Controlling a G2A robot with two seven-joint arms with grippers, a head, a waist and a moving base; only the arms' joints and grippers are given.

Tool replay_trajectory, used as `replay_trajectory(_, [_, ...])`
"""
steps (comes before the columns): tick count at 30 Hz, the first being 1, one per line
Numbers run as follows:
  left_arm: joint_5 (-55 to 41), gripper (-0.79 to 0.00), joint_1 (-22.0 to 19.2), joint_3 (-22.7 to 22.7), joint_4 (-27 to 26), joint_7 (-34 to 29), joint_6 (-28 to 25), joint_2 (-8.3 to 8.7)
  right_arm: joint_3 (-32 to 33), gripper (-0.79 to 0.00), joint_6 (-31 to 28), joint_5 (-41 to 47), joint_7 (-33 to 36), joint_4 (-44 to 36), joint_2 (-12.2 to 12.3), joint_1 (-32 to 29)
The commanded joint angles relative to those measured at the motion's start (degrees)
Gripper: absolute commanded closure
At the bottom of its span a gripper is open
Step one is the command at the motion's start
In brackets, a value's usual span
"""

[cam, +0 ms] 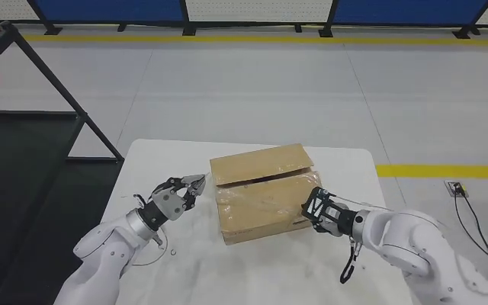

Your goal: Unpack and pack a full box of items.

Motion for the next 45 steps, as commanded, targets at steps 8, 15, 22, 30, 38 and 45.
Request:
replay_trajectory(8, [0.0,0.0,0.5,-0.9,-0.1,-0.4,-0.1,0.01,-0.3,-0.071,0.5,0.3,0.8,-0.4,-0.3,0.4])
replay_trajectory(15, [0.0,0.0,0.7,-1.1,-0.2,-0.7,0.0,-0.03,-0.7,-0.04,1.2,-0.1,2.2,-0.8,-0.5,0.9])
replay_trajectory(22, [-0.2,0.0,1.0,-1.5,-0.5,-1.1,-0.3,-0.06,-0.3,0.0,2.0,0.6,3.7,-1.0,-0.7,1.8])
replay_trajectory(30, [-1.2,0.0,2.0,-2.7,-1.4,-1.9,-0.7,-0.04,4.0,0.0,1.3,2.5,6.7,-3.5,0.0,1.9])
replay_trajectory(38, [-0.9,0.0,2.8,-2.9,-1.5,-2.0,-0.7,-0.05,5.9,0.0,-7.3,11.7,16.6,0.9,0.6,10.0])
replay_trajectory(45, [-1.2,0.0,3.8,-3.3,-0.4,-1.8,-1.5,-0.12,-4.3,0.0,-6.2,17.5,24.6,6.7,0.4,23.3])
